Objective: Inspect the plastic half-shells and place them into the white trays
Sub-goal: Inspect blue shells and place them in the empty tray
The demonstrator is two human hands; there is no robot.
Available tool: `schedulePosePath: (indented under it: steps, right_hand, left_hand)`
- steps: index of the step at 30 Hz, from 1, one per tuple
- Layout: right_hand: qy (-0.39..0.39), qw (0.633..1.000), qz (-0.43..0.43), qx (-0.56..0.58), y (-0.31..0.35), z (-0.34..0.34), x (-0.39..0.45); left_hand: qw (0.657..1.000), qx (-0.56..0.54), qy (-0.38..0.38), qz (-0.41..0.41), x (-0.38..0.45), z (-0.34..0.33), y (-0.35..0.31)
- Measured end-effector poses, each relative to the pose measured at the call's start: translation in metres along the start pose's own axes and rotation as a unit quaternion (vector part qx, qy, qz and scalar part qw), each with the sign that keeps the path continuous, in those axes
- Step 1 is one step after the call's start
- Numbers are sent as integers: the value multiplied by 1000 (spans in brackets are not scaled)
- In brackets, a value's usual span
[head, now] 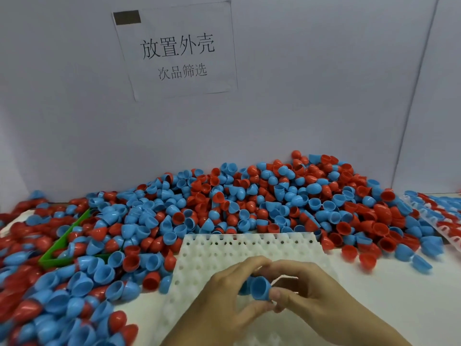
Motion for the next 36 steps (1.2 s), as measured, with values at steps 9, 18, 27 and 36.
schedulePosePath:
  steps: [9, 18, 27, 36]
  right_hand:
    - [-70, 907, -137, -391, -37, 45, -15]
    - [-111, 920, -123, -355, -52, 68, -5]
    - [-122, 927, -95, -341, -52, 77, 5]
    - [-152, 928, -74, -333, -52, 88, 11]
  left_hand:
    - [967, 103, -193, 128, -29, 74, 41]
    - [966, 87, -189, 156, -31, 70, 69]
    - [985, 112, -53, 122, -16, 35, 52]
    - [984, 124, -78, 99, 2, 36, 59]
Point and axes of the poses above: each hand's wrist, its own x-axis towards the middle knuckle, its own z-axis out of the back of the hand, y = z × x, the point moved 8 cm from there along x, towards the middle knuckle, and after that the axes turned 9 degrees about y, right-handed, at the moved point
